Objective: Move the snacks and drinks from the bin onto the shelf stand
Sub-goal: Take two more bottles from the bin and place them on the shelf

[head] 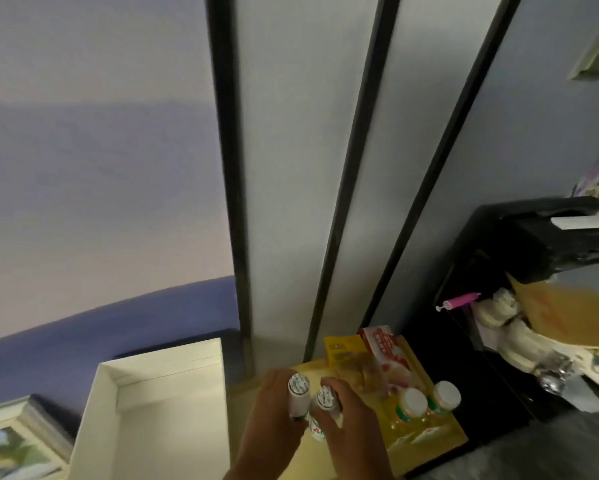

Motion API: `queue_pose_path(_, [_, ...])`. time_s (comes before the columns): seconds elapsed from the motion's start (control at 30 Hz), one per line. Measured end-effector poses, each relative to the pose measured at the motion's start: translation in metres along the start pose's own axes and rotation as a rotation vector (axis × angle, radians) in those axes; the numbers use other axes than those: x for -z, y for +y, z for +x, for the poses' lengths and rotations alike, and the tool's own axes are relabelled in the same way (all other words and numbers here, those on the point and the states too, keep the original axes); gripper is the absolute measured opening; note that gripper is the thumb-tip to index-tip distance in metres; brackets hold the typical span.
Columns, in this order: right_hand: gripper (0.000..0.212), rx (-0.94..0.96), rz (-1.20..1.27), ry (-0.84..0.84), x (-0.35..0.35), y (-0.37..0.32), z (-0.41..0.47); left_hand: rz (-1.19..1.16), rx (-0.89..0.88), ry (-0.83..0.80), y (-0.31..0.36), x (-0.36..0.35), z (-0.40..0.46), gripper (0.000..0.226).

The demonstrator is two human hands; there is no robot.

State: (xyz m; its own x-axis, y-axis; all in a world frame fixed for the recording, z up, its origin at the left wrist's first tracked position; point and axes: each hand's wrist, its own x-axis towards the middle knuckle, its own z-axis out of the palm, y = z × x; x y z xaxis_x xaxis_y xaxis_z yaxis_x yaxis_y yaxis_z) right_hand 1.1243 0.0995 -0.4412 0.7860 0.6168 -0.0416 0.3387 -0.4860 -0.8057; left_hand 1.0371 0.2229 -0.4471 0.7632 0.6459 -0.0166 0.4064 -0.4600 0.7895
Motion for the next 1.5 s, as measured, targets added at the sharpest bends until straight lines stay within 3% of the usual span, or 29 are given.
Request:
queue_pose_path(0.13, [0.033,-0.007,0.037,-0.009,-0.014,0.017,0.041,0.012,0.078,0.023,-0.020,-0.030,0.022,0.068])
queue_pose_path(0.43, [0.022,0.002,-0.011,-0.081,-0.040,0.050,0.104,0.025,0.145,0.124,-0.042,-0.067,0.064,0.058])
queue_pose_path(0.63, [0.036,0.008,-0.067,-0.083,-0.046,0.055,0.109,-0.045,0.126,0.130,-0.059,-0.080,0.067,0.056])
queue_pose_path(0.8, [0.056,0.012,-0.135,-0.131,-0.037,0.057,0.106,-0.038,0.118,0.076,-0.058,-0.073,0.065,0.084])
queue_pose_path(1.17, [0.084,0.247,-0.350,-0.070,0.019,-0.011,0.092,0.244,-0.064,0.059,-0.004,0.025,0.057,0.079])
queue_pose_path(1.33, [0.080,0.380,-0.456,-0.074,0.045,-0.063,0.071,0.456,-0.181,0.194,0.014,0.096,0.016,0.076])
queue_pose_path(1.5, [0.092,0.610,-0.536,-0.140,0.040,-0.135,0.043,0.614,-0.087,0.331,0.023,0.176,-0.055,0.073])
